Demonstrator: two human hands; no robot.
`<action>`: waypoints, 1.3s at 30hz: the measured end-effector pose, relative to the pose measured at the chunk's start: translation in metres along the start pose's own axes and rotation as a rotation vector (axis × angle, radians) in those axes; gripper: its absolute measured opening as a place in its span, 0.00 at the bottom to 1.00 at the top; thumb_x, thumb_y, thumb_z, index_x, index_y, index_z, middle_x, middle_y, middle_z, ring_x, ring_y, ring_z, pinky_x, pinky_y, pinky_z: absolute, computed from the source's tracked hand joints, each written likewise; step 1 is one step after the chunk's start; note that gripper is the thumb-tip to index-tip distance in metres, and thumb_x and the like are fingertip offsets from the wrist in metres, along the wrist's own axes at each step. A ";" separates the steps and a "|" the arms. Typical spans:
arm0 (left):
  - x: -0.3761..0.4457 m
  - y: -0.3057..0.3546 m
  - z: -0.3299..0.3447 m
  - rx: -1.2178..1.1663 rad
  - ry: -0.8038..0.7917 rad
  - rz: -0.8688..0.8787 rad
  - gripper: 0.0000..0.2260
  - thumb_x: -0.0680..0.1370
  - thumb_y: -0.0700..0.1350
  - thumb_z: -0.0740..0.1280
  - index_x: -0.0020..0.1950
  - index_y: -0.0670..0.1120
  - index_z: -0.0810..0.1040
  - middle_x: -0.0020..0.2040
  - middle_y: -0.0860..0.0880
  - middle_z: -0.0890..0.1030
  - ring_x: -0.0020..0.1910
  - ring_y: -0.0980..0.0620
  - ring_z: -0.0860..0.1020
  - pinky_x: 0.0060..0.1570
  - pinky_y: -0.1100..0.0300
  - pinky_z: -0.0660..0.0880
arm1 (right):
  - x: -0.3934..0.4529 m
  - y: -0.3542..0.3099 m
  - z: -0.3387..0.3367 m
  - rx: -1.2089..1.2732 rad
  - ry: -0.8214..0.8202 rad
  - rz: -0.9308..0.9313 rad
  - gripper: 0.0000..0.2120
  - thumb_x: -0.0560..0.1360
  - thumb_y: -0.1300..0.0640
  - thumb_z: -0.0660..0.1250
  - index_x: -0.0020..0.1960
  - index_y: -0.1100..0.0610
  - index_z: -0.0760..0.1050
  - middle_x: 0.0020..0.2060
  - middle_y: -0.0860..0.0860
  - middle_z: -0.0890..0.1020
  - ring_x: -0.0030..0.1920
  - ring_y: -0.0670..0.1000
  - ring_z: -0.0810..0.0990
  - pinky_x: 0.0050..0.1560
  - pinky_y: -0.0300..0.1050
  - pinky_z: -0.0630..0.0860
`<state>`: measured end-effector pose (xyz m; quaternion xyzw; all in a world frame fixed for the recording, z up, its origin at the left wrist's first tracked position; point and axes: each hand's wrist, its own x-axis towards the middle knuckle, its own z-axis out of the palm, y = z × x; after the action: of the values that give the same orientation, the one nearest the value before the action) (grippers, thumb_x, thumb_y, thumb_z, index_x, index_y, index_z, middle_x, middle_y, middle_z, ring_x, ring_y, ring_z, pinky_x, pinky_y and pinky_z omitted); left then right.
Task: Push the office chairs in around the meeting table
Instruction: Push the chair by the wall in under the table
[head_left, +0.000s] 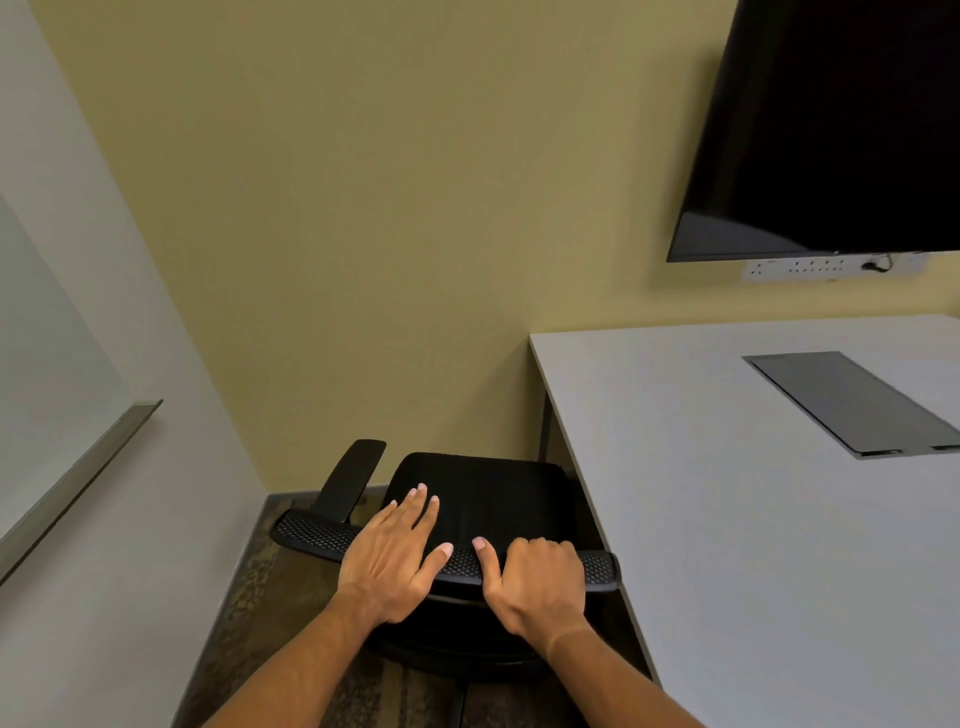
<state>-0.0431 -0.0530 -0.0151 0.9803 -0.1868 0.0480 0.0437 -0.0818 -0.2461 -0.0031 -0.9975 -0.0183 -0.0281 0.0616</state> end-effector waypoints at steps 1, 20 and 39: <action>0.001 -0.004 -0.001 0.000 -0.007 0.012 0.38 0.77 0.66 0.35 0.77 0.43 0.58 0.78 0.43 0.58 0.77 0.49 0.57 0.72 0.57 0.49 | -0.003 -0.004 -0.001 -0.001 0.009 0.018 0.37 0.77 0.32 0.39 0.38 0.54 0.77 0.35 0.52 0.81 0.39 0.53 0.79 0.49 0.52 0.72; 0.083 -0.079 0.002 -0.030 -0.066 0.356 0.48 0.69 0.71 0.28 0.79 0.42 0.50 0.79 0.42 0.53 0.78 0.49 0.51 0.75 0.55 0.46 | 0.016 -0.091 0.013 0.038 -0.117 0.566 0.38 0.77 0.37 0.37 0.78 0.62 0.50 0.75 0.70 0.53 0.76 0.70 0.48 0.75 0.66 0.47; 0.189 -0.077 0.013 0.005 -0.116 0.485 0.43 0.71 0.68 0.35 0.78 0.44 0.56 0.79 0.44 0.55 0.78 0.51 0.52 0.76 0.55 0.45 | 0.083 -0.066 0.014 0.114 -0.070 0.428 0.45 0.70 0.35 0.24 0.78 0.63 0.39 0.78 0.62 0.43 0.77 0.58 0.37 0.77 0.56 0.40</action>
<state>0.1613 -0.0513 -0.0124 0.9080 -0.4186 0.0012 0.0178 -0.0006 -0.1764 -0.0036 -0.9739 0.1902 0.0214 0.1218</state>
